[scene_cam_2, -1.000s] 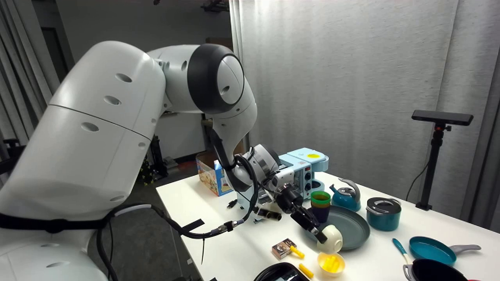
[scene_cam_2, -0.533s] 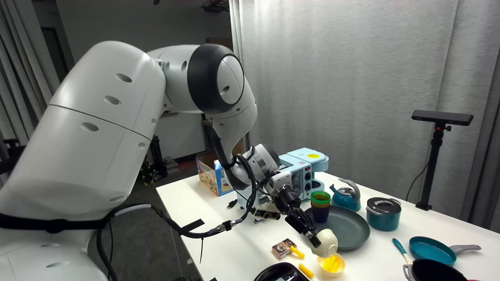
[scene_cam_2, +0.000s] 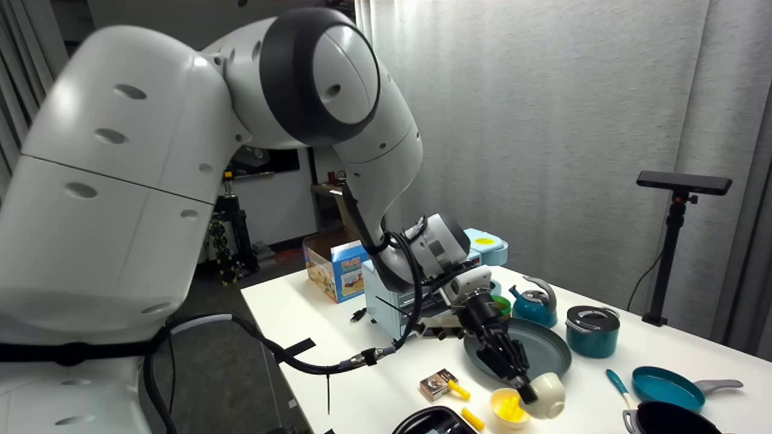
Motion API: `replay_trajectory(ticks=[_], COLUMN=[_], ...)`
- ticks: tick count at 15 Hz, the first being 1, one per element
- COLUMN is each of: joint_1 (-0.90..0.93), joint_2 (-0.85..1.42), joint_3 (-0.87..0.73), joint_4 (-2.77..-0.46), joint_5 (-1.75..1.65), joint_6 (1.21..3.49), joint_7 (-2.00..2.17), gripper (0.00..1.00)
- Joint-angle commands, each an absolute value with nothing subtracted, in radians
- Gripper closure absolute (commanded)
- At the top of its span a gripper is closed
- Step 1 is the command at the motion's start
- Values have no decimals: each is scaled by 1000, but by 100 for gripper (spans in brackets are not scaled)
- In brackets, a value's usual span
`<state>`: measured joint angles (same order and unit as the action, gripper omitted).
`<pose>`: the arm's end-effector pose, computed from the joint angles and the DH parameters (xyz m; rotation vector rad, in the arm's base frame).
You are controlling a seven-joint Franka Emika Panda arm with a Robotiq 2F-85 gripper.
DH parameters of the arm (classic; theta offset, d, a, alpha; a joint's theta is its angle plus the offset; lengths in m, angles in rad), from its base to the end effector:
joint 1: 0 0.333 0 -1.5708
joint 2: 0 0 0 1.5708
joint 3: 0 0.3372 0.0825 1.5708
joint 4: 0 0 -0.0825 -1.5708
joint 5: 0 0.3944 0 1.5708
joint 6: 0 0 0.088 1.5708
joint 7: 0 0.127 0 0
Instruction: Pour the contents of the small bowl into the other small bowl
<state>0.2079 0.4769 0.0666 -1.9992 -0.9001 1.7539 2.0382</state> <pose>0.5530 0.0669 0.2053 1.7807 -1.2736 0.5002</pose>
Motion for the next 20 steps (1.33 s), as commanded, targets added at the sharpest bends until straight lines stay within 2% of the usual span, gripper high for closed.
replay_trajectory(ticks=[1,5,11,15,20], joint_1=[89,-65,-169,-156,-138], joint_2=[313,178,204,245,317], joint_3=[19,-60,-126,-112,-85], joint_4=[-2128,-2219,-2263,-2274,-2230], joint_5=[-921,-878,-656,-432,-159], joint_6=[1915,2149,2423,2467,2403], joint_7=[1947,1727,1351,1075,742], gripper=[99,99,99,99,99])
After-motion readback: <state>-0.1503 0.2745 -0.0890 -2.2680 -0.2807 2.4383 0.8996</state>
